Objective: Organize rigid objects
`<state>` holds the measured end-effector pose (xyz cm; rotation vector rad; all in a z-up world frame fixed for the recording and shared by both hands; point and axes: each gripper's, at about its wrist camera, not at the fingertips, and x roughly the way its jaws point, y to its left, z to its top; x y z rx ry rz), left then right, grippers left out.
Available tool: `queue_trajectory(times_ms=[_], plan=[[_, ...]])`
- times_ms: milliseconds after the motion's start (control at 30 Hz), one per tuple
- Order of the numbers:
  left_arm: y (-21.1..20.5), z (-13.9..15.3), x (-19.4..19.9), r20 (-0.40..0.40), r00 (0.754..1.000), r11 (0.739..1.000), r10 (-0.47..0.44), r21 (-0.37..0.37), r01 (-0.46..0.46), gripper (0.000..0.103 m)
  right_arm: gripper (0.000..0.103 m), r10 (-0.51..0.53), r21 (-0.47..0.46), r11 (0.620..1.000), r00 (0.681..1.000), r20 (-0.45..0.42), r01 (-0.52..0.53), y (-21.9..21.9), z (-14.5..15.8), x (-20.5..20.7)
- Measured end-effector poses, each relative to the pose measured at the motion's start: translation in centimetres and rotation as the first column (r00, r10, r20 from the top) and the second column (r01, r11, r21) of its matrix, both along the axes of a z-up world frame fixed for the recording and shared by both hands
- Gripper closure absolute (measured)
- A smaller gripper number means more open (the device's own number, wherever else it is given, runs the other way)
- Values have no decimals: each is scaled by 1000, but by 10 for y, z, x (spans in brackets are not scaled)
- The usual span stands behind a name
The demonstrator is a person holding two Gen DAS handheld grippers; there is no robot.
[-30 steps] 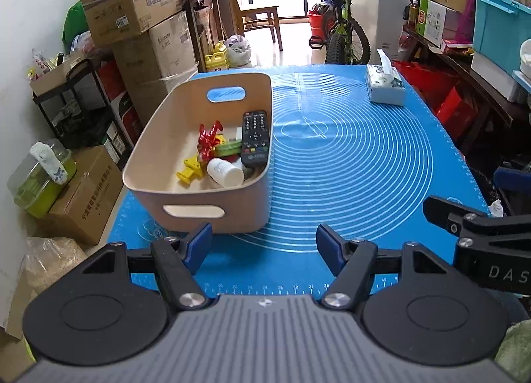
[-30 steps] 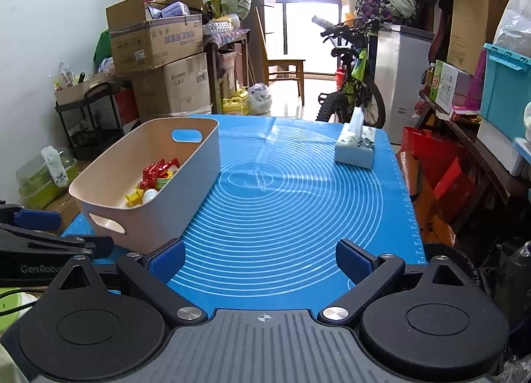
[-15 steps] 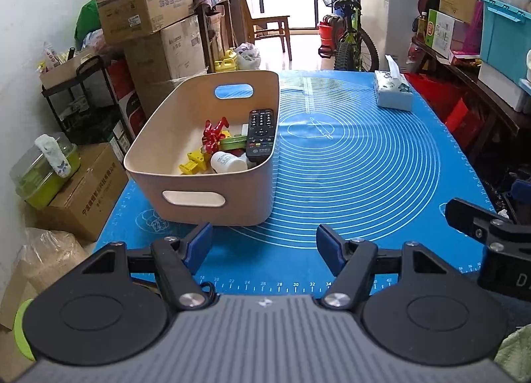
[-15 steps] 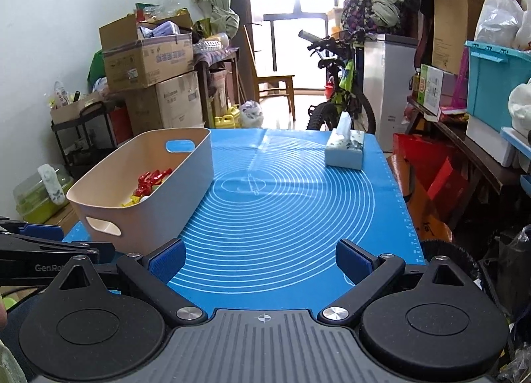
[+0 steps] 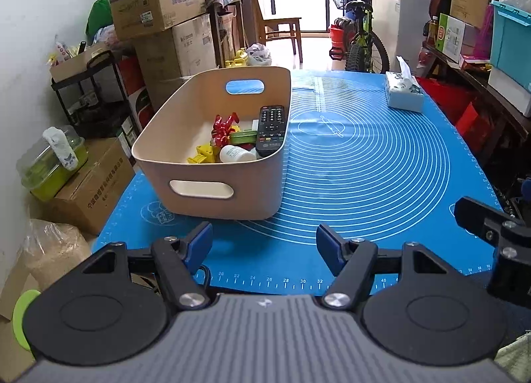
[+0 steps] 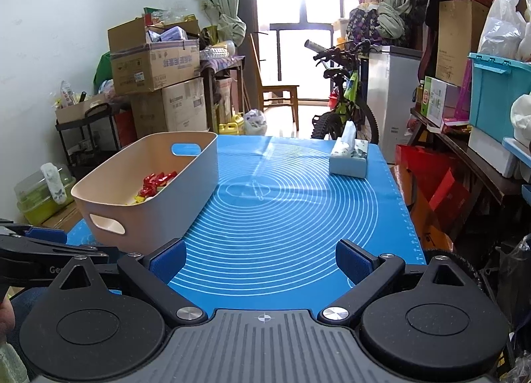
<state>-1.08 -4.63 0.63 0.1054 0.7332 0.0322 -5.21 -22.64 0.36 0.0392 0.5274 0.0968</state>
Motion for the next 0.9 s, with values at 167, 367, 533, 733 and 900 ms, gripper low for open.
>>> queue_trajectory(times_ms=[167, 367, 533, 733, 900], plan=[[-1, -1, 0, -4, 1000, 1000, -8, 13, 8, 33, 6, 9, -18, 1000, 1000, 1, -9, 3, -1, -1], [0, -3, 1, -15, 1000, 1000, 0, 10, 1, 33, 6, 15, -30, 999, 1000, -2, -15, 7, -1, 0], [0, -3, 0, -12, 1000, 1000, -5, 4, 5, 33, 6, 14, -31, 999, 1000, -1, -14, 7, -1, 0], [-2, -3, 0, -9, 1000, 1000, -8, 10, 8, 33, 6, 15, -32, 999, 1000, -2, -15, 8, -1, 0], [-3, -3, -1, -7, 1000, 1000, -9, 8, 9, 33, 6, 14, -34, 999, 1000, 0, -14, 8, -1, 0]])
